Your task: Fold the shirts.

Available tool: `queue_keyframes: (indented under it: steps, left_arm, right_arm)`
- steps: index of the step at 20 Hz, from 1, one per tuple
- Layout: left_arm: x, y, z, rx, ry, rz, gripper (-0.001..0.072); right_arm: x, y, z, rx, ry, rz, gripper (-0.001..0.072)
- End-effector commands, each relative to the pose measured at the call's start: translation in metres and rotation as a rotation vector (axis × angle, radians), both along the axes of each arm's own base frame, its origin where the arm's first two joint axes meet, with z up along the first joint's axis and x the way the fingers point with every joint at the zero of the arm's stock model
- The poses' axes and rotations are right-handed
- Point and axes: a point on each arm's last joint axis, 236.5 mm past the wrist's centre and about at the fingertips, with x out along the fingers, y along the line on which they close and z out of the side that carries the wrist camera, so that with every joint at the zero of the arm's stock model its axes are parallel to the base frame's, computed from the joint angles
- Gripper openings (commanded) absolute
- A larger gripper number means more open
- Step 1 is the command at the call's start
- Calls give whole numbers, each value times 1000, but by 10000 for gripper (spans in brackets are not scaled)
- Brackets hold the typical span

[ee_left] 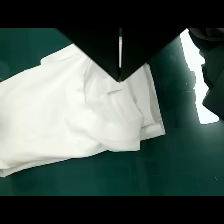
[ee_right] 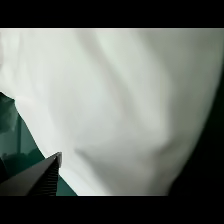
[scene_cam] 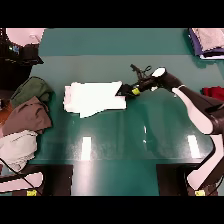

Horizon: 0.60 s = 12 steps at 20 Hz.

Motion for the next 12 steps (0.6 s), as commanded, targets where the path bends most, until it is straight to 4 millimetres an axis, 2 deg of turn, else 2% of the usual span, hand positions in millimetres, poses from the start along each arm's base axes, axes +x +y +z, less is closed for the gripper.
queue_keyframes:
  steps: [1,2,4,6,8,10,12]
  left_arm:
    - [-1,0,0,0,1,-1,22]
    - [-2,0,-1,1,6,-3,22]
    - [-3,-1,-1,1,11,-5,22]
    - [-4,-1,-2,1,17,-7,22]
    - [-7,-1,-4,2,31,-12,22]
    - [-9,-2,-5,2,39,-15,21]
    - [-9,-2,-5,2,39,-15,21]
  right_arm:
    - [7,44,-2,48,-30,39,546]
    - [9,52,0,51,-52,45,419]
    - [12,62,9,61,-131,82,15]
    - [11,64,21,73,-154,119,14]
    - [11,48,38,69,-168,128,14]
    - [17,14,59,35,-205,87,14]
    - [24,-37,78,-17,-243,2,14]
